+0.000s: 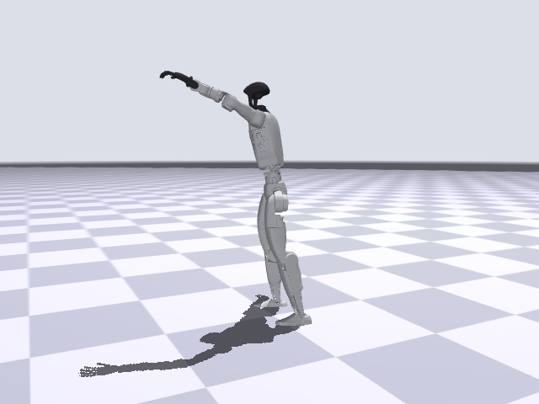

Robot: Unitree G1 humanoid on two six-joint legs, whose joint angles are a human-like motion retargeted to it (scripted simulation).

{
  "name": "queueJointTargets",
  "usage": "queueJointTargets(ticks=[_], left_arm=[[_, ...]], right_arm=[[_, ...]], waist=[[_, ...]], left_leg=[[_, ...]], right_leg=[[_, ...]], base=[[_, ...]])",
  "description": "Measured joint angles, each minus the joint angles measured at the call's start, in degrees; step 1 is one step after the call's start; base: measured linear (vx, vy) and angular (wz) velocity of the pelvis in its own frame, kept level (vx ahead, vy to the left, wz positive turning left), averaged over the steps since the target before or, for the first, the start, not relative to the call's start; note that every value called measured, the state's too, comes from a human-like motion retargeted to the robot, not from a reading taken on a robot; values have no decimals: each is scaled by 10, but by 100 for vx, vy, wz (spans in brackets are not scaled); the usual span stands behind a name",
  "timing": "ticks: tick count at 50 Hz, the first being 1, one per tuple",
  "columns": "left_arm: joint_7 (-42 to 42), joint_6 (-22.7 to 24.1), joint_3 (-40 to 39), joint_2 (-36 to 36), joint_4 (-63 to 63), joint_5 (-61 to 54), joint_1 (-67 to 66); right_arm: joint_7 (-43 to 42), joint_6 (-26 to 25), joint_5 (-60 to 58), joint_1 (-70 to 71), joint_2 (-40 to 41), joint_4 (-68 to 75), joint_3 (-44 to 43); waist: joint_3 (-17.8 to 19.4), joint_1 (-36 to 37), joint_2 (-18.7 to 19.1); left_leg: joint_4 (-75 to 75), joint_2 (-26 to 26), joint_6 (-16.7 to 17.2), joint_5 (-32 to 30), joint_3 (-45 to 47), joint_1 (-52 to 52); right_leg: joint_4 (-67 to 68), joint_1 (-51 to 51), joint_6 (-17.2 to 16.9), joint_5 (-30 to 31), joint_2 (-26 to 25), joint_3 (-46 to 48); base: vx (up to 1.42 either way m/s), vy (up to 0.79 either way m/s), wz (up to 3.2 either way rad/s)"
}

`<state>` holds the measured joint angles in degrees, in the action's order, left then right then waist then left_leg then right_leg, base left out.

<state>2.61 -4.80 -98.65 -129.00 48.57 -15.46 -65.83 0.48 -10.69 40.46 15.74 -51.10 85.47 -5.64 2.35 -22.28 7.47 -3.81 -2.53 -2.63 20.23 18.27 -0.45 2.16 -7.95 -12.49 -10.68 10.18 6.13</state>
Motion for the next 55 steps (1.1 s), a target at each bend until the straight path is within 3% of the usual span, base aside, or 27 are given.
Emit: queueJointTargets(ticks=[5, 12, 17, 23, 26, 30, 32, 33, 34, 35, 36, 37, 38, 39, 40, 41, 45, 50, 55], left_arm=[[-86, -17, 49, 0, -16, 65, 0], [-166, -45, 75, 0, 77, 88, 0], [-231, -117, -24, 0, 243, 41, 0], [-253, -191, -151, 0, 478, 55, 0], [-261, -243, -155, 1, 488, 66, 0], [-315, -273, -115, 15, 488, 102, 0], [-366, -212, 11, 113, 467, 94, 0], [-380, -171, 119, 205, 404, 66, 0], [-293, -128, 368, 406, 277, 11, 112], [-154, -86, 687, 660, 120, -57, 280], [3, -42, 864, 768, 204, -106, 467], [109, -8, 972, 844, 263, -145, 590], [113, 3, 941, 858, 271, -167, 584], [117, 13, 916, 879, 269, -187, 587], [121, 22, 895, 903, 263, -205, 594], [119, 28, 884, 907, 255, -221, 609], [74, 34, 842, 926, 220, -279, 672], [-29, -11, 792, 919, 186, -340, 719], [-9, -22, 756, 856, 216, -385, 747]], right_arm=[[-27, 25, 51, 138, 46, -18, -31], [-121, 114, 151, 224, 67, -124, -212], [-184, 175, 170, 276, -49, -223, -340], [-240, 199, 136, 344, -220, -309, -444], [-275, 207, 105, 357, -317, -346, -484], [-299, 194, 32, 311, -426, -405, -490], [-278, 173, -8, 264, -422, -437, -430], [-264, 161, -32, 235, -399, -452, -378], [-248, 154, -65, 228, -377, -492, -280], [-231, 149, -101, 231, -355, -543, -161], [-242, 132, -162, 382, -373, -560, 38], [-247, 116, -218, 541, -361, -554, 236], [-239, 103, -268, 713, -288, -503, 435], [-221, 92, -309, 823, -225, -454, 573], [-199, 83, -345, 901, -165, -407, 681], [-176, 75, -383, 886, -140, -389, 700], [-68, 53, -521, 771, -51, -321, 710], [39, 41, -602, 542, 30, -278, 611], [65, 38, -620, 305, 106, -269, 514]], waist=[[38, -57, -119], [83, -62, -320], [119, -44, -345], [157, -6, -361], [194, 71, -369], [230, 253, -373], [239, 374, -373], [244, 453, -373], [207, 491, -364], [151, 510, -352], [78, 489, -350], [22, 470, -344], [3, 458, -331], [-4, 456, -312], [-5, 459, -289], [-1, 475, -283], [19, 535, -262], [34, 582, -241], [28, 595, -207]], left_leg=[[-2, -3, -7, 4, 38, 11], [-12, -34, 7, 0, 58, 6], [-27, -58, 7, -1, 38, -67], [-47, -65, -4, 3, -14, -137], [-62, -79, -3, 5, -51, -161], [-113, -114, 10, 38, -78, -148], [-158, -142, 22, 78, -74, -76], [-176, -149, 27, 101, -62, -7], [-139, -115, 23, 92, -44, 58], [-75, -61, 13, 68, -25, 121], [-37, -28, 2, 33, -47, 45], [-12, -6, -6, 10, -66, -9], [-14, -5, -6, 9, -77, -18], [-16, -3, -7, 8, -89, -26], [-18, -2, -8, 7, -101, -32], [-19, 0, -9, 5, -111, -37], [-23, 10, -13, -3, -156, -53], [-16, 24, -11, -18, -209, -67], [2, 35, 0, -35, -240, -71]], right_leg=[[-4, -10, -25, 19, -11, -40], [-16, -16, -25, 43, -50, -55], [-27, -68, -25, 59, -68, -32], [-23, -105, -25, 57, -62, 13], [-19, -105, -10, 50, -71, 47], [-21, -55, 13, 39, -100, 70], [-22, 35, 22, 25, -120, 64], [-22, 106, 24, 14, -124, 53], [-24, 150, 19, 5, -94, 43], [-25, 180, 10, -4, -47, 34], [-8, 92, 8, -5, -17, 53], [4, 33, 8, -7, 3, 69], [4, 31, 12, -9, 5, 80], [3, 32, 16, -11, 7, 92], [3, 35, 20, -12, 9, 104], [2, 37, 23, -14, 11, 114], [-2, 52, 34, -19, 19, 161], [-6, 71, 40, -24, 28, 218], [-9, 82, 43, -27, 35, 256]], base=[[-7, -4, -72], [-7, -13, -28], [-1, 3, 23], [2, 11, 62], [2, 3, 80], [4, -1, 33], [8, 1, -6], [13, 8, -26], [19, 15, -42], [15, 19, 36], [9, 16, 111], [1, 9, 163], [1, 5, 130], [1, 3, 104], [0, 3, 103], [0, 3, 102], [-1, 3, 105], [-1, 2, 102], [0, 2, 65]])
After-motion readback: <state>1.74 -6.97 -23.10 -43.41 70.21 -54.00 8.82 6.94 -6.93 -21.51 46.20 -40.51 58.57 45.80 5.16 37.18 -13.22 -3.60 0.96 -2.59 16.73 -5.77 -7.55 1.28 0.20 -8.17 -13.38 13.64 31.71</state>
